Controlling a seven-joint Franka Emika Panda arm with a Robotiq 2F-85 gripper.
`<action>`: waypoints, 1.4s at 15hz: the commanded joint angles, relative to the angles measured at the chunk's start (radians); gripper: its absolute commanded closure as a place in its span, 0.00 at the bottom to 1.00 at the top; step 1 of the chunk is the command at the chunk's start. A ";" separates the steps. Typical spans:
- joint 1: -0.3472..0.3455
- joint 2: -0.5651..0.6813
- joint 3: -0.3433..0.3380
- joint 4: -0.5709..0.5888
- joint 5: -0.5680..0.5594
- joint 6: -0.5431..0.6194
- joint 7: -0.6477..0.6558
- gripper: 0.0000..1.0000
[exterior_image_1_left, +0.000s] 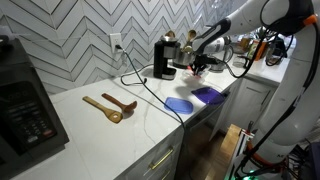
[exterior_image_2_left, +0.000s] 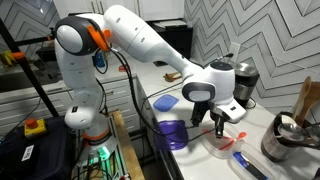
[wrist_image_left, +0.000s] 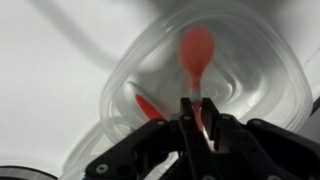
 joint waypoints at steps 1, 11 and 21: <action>0.001 -0.014 0.004 -0.034 0.021 0.022 -0.008 0.53; -0.010 -0.055 -0.017 -0.052 -0.037 0.083 -0.017 0.00; -0.014 -0.004 0.012 -0.101 0.052 0.301 -0.202 0.00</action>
